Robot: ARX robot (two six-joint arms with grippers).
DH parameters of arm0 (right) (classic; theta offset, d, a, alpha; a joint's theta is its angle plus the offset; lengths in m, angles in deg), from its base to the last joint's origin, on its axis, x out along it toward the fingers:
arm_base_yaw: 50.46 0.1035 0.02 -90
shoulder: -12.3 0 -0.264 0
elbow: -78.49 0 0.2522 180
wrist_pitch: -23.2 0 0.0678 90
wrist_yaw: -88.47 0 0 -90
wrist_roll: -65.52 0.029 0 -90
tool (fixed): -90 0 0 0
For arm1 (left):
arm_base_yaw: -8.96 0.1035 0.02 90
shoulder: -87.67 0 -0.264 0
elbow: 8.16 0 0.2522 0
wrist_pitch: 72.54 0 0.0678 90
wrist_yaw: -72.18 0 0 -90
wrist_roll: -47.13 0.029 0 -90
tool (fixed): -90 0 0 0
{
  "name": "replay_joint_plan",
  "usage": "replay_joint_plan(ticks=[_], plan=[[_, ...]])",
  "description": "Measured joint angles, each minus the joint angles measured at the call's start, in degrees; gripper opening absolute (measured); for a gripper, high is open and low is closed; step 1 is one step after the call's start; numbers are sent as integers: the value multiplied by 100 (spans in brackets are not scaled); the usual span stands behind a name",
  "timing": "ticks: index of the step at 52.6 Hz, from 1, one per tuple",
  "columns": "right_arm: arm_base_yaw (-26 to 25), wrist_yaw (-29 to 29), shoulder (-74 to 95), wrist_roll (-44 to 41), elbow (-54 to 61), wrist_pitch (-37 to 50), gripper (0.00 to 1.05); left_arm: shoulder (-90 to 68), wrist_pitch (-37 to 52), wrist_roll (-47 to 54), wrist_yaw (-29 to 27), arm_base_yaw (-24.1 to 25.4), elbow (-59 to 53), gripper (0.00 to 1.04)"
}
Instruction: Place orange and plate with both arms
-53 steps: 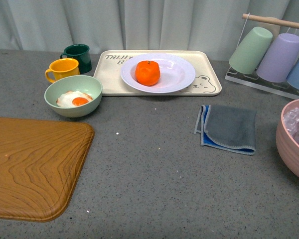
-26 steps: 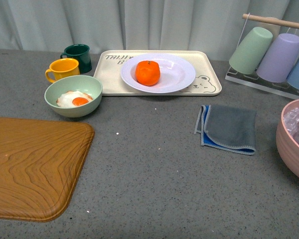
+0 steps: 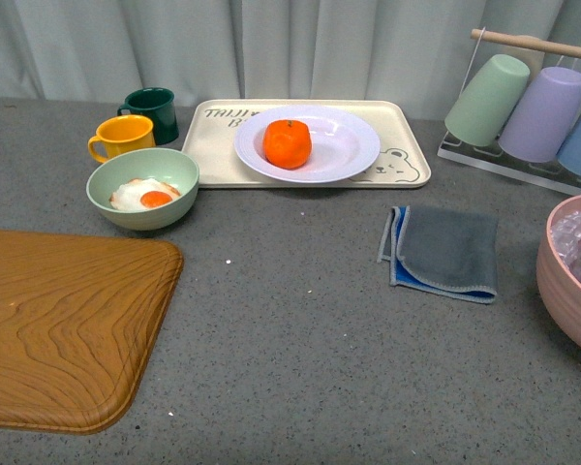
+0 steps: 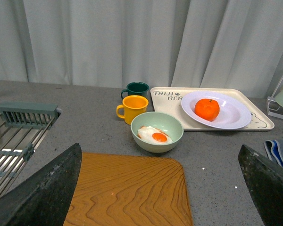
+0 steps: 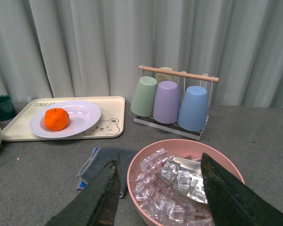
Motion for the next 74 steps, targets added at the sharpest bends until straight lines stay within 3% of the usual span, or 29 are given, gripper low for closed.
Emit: replay_joint_plan(ticks=[15, 74], plan=[[0, 0, 0, 4, 0, 0, 97, 0, 0, 0, 0, 0, 0, 98], [0, 0, 0, 4, 0, 0, 95, 0, 0, 0, 0, 0, 0, 98]])
